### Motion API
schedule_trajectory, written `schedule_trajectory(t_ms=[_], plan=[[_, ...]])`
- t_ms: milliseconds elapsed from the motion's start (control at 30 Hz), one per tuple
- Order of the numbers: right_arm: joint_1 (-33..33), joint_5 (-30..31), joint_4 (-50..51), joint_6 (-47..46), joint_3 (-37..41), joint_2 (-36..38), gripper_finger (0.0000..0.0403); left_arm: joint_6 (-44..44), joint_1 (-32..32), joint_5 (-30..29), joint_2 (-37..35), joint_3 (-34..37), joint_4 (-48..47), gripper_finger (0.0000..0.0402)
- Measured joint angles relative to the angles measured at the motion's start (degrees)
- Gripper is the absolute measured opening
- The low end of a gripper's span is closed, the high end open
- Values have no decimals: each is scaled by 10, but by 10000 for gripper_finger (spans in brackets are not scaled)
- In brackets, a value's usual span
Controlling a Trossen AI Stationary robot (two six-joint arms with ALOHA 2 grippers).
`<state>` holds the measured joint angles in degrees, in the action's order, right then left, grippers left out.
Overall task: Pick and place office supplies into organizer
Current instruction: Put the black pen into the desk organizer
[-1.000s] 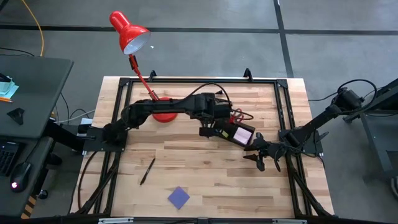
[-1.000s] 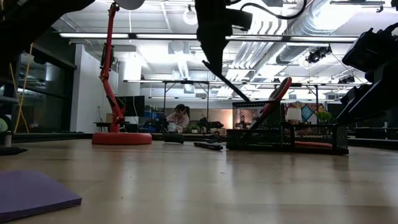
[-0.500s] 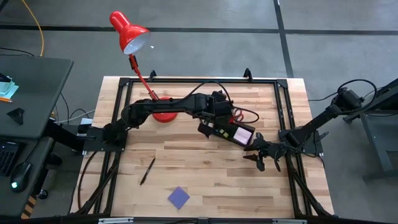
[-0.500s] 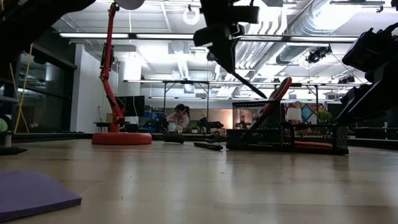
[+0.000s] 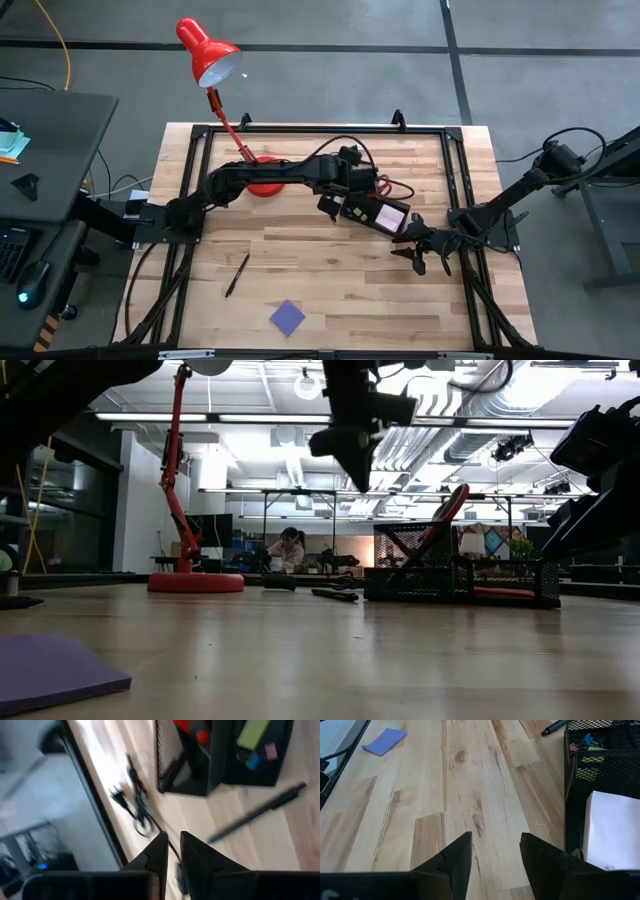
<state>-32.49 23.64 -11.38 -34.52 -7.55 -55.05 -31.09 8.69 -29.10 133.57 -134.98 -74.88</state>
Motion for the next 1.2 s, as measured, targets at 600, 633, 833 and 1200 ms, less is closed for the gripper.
schedule_trajectory(t_ms=[600,633,833,1200], plan=[[0,0,4,0,0,0,158,457,-61,101,-64,0,-94,61],[0,0,5,0,0,0,157,479,-69,101,-68,0,-94,70],[0,0,4,0,0,0,158,480,-108,102,-72,0,-107,129],[0,0,4,0,0,0,165,268,-122,90,-79,69,-72,210]])
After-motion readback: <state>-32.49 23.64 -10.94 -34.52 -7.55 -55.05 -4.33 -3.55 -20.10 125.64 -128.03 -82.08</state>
